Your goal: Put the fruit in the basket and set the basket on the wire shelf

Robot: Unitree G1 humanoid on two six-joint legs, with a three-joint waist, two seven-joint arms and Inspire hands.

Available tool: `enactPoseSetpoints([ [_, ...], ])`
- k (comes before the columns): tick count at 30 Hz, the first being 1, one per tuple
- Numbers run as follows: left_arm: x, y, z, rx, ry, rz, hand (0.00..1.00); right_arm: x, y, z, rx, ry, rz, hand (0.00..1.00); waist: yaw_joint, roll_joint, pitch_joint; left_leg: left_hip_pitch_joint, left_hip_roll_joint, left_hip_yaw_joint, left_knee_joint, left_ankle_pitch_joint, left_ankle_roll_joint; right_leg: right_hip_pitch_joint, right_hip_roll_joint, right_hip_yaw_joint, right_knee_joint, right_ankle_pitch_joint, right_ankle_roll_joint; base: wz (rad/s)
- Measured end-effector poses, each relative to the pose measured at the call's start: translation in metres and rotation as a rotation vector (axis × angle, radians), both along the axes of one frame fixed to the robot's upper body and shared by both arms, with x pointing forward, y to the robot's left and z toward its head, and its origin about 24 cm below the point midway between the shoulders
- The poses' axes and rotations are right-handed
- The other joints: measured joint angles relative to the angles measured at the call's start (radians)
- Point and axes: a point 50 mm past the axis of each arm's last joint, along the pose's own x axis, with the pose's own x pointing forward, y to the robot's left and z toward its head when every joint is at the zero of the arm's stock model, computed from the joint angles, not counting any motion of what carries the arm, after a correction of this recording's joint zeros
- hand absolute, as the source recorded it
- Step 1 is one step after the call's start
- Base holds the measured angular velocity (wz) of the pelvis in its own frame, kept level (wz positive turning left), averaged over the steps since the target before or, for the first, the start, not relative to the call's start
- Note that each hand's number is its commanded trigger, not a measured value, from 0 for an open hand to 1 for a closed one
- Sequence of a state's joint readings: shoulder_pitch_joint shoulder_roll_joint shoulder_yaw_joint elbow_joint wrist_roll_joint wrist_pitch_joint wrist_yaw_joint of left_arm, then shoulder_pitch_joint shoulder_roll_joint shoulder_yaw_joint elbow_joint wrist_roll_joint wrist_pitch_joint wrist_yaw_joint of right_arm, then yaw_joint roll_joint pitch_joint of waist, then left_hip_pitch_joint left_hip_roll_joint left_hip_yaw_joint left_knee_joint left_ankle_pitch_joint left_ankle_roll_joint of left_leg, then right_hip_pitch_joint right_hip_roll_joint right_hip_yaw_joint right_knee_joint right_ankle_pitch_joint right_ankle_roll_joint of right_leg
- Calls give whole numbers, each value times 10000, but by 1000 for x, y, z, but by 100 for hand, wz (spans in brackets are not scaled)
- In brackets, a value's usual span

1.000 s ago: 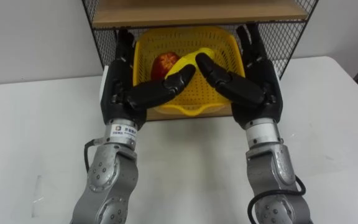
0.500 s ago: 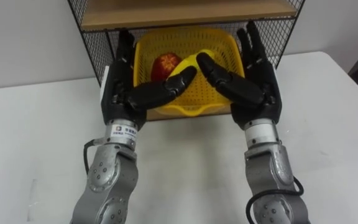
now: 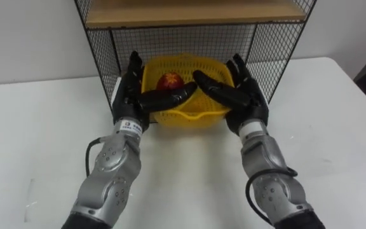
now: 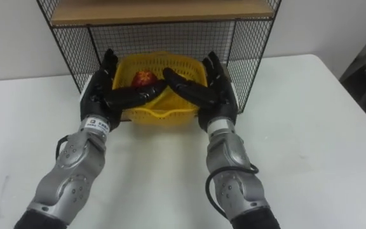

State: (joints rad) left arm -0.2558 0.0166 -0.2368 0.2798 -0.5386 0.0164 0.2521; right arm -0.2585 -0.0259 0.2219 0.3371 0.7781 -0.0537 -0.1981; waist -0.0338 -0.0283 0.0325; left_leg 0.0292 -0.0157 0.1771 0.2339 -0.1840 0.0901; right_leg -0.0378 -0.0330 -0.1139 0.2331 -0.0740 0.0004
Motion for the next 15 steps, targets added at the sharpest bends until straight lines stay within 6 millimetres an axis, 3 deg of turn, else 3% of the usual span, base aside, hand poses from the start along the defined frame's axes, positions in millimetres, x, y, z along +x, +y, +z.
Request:
enactPoseSetpoints([
  [2,-1,0,-10,127,730,86,0,2,-2,-3,-265,390,131,0,77,-79,-68,11,16,-22,6,0,-11,30,-2,-13,-99,-1,-13,0],
  [12,23,3,0,-439,1702,853,0,40,2,23,-667,696,394,0,160,-76,-78,88,17,-172,6,42,-29,225,-2,-125,-169,93,-48,4],
  [15,24,5,0,-363,1986,944,0,43,1,23,-637,907,405,0,178,-35,-143,77,17,-186,24,40,-33,220,-10,-130,-171,92,-48,0],
])
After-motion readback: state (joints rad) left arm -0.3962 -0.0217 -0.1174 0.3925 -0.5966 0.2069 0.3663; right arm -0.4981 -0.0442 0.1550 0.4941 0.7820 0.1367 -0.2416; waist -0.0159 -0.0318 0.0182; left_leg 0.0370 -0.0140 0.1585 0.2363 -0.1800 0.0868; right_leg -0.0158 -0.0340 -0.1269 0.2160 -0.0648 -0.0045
